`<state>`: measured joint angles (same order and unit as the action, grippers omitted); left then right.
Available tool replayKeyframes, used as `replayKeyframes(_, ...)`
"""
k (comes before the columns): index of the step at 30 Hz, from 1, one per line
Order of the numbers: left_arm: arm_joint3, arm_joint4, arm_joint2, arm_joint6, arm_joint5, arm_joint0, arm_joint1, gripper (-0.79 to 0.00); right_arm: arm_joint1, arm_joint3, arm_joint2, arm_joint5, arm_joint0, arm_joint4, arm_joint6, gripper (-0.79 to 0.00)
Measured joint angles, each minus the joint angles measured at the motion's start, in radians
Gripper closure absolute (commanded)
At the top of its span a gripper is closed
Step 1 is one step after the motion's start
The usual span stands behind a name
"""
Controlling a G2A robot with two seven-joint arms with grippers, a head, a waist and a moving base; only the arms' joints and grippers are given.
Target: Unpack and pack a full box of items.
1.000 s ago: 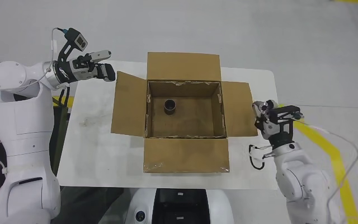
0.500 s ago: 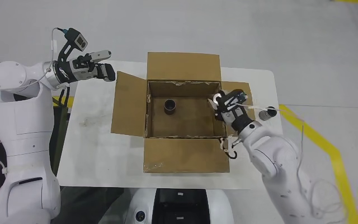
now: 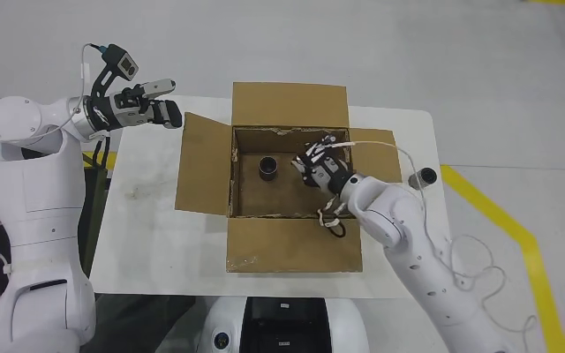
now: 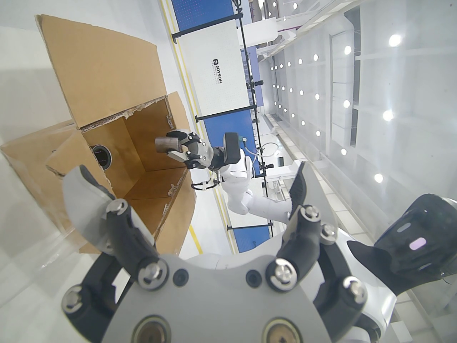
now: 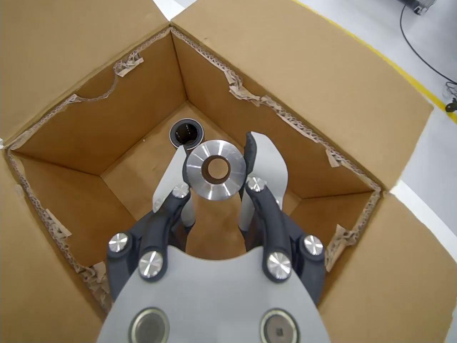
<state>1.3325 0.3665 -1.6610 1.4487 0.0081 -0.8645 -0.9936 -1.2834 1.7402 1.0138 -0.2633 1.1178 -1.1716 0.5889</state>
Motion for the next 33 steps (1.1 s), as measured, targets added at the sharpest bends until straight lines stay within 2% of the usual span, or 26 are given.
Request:
replayKeyframes(12, 0.0, 0.0, 0.0, 0.0, 0.0, 0.0, 0.0, -0.785, -0.031, -0.181, -0.092, -0.044, -0.13, 0.028, 0.001, 0.0)
replayKeyframes(20, 0.0, 0.0, 0.0, 0.0, 0.0, 0.0, 0.0, -0.785, -0.058, -0.297, -0.151, -0.037, -0.221, 0.056, 0.042, 0.0)
replayKeyframes(33, 0.0, 0.0, 0.0, 0.0, 0.0, 0.0, 0.0, -0.785, -0.093, -0.448, -0.211, -0.038, -0.3, 0.092, 0.085, 0.0)
